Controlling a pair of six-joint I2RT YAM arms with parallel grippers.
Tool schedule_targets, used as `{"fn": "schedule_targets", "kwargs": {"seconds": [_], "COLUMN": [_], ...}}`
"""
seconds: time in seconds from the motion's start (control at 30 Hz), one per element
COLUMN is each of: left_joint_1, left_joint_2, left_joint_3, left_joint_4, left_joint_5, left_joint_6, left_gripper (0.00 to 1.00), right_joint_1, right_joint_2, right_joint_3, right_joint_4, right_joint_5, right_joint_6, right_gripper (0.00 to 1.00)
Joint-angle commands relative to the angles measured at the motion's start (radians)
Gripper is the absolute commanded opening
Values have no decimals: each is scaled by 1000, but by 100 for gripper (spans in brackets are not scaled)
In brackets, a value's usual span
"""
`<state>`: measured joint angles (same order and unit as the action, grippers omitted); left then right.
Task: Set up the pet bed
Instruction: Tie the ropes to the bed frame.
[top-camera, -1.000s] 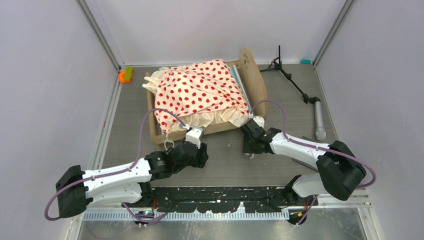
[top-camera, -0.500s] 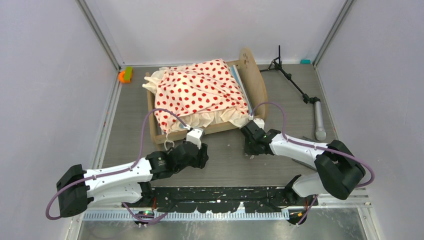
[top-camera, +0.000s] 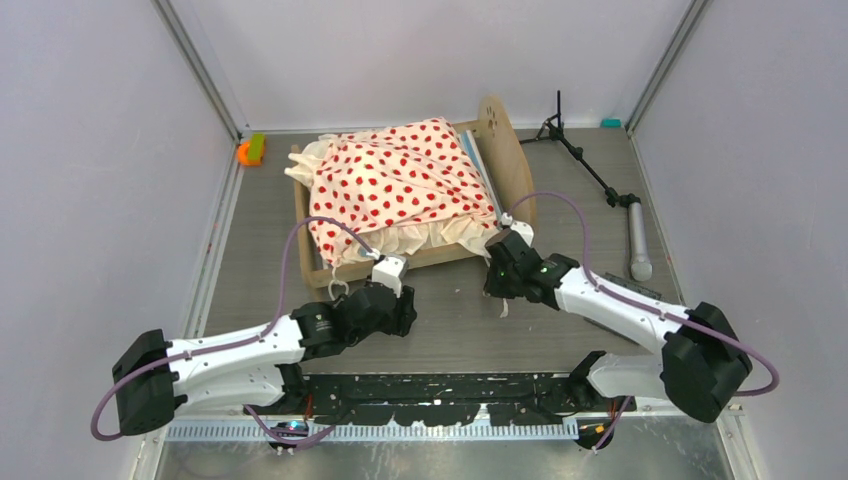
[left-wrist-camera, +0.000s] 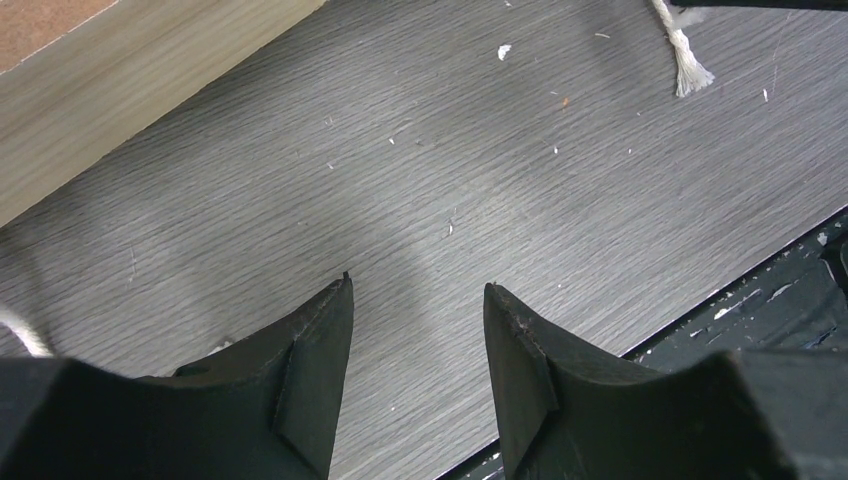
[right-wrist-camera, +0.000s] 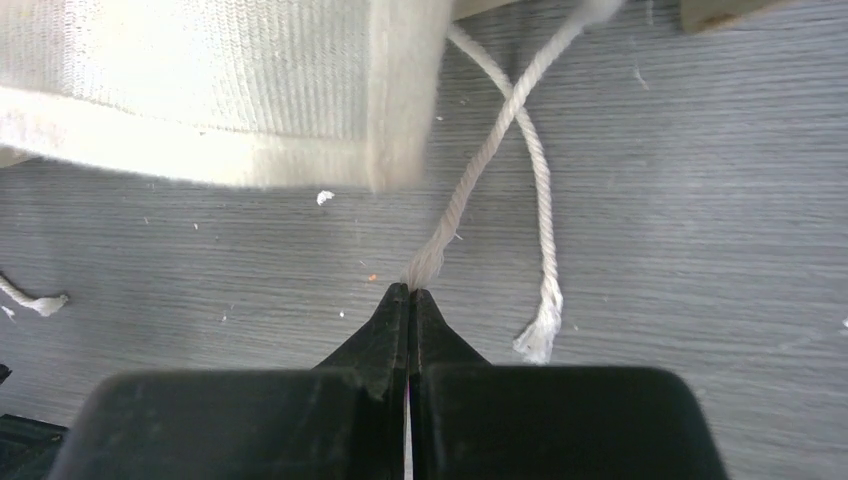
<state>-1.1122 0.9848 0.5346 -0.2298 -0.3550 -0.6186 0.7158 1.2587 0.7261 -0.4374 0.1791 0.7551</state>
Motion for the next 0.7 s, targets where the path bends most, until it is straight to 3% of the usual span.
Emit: {"fn": "schedule_targets", "kwargs": {"seconds": [0.0, 0.17, 0.43, 0.67], "left_joint_1": [5, -5, -73, -181], "left_joint_2": [-23, 64, 363, 649], "left_joint_3": [26, 103, 308, 484], "left_joint_4": [16, 68, 166, 224], "left_joint_5": [0, 96, 39, -51], "left_joint_6": [9, 39, -28, -115], "left_gripper": [53, 53, 52, 51], "right_joint_1": [-5, -12, -68, -83], "right_joint_2": [-77, -176, -229, -395], "right_joint_3": [53, 36, -71, -138], "right_joint_4": [-127, -298, -308, -327], "right_joint_5": [82, 201, 244, 257], "right_joint_6": [4, 87, 169, 240], "right_gripper": [0, 0, 0, 0]}}
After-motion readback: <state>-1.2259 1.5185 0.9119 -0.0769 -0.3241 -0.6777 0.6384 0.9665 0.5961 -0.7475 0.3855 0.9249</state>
